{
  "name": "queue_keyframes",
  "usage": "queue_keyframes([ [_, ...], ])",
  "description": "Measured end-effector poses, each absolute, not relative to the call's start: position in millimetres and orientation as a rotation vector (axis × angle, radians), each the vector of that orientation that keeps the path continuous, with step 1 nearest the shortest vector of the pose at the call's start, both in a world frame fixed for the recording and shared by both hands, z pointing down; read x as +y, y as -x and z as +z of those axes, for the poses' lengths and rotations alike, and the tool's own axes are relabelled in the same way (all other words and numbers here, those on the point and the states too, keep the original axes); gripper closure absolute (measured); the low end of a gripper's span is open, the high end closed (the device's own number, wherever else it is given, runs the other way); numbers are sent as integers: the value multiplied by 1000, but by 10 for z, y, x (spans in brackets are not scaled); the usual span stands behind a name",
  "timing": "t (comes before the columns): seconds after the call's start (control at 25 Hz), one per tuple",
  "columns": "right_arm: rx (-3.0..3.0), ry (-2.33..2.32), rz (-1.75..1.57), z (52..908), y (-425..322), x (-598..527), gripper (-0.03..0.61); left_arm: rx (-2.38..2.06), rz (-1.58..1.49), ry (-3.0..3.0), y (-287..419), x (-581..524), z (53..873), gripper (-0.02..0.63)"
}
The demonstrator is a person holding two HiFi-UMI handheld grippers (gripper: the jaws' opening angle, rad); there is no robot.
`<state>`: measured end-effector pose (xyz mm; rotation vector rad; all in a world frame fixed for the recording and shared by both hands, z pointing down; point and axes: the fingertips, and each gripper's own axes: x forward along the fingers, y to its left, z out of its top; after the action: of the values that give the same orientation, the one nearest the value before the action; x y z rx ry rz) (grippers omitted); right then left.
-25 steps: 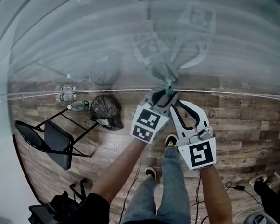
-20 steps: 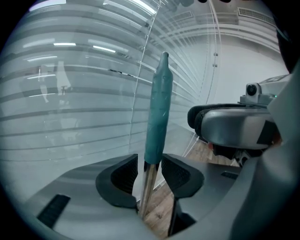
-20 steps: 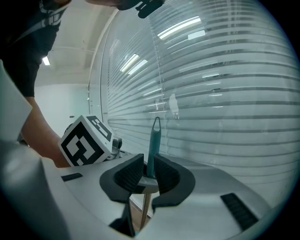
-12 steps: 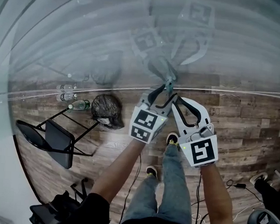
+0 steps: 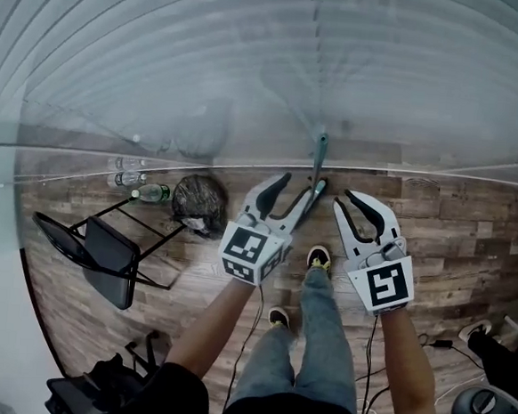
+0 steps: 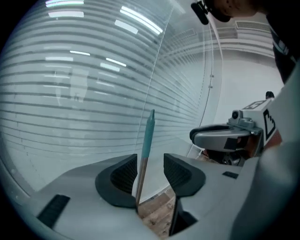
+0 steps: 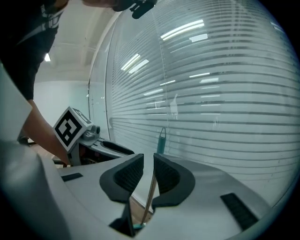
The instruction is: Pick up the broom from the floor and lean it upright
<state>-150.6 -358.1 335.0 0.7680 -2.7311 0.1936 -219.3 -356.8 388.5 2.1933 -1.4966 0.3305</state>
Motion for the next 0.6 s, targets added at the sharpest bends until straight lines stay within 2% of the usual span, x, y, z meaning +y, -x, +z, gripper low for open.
queue_keyframes([
  [0.08,-2730,-785,185,3226,1425,-3442,505,-1541,276,-2221,2246,-3335,3634,475],
  [0.16,-2724,-804,155,3055,1359,-3265,505,-1586,226,-2246,2304,-3024,3365,580],
  [0.2,-2722,-813,135,2947,1339,-3150,505,-1600,196,-2254,2339,-2835,3228,592],
  [0.6,-2697,-878,-5,1768,1094,-1369,505,-1723,43,-2268,2659,-831,1836,592],
])
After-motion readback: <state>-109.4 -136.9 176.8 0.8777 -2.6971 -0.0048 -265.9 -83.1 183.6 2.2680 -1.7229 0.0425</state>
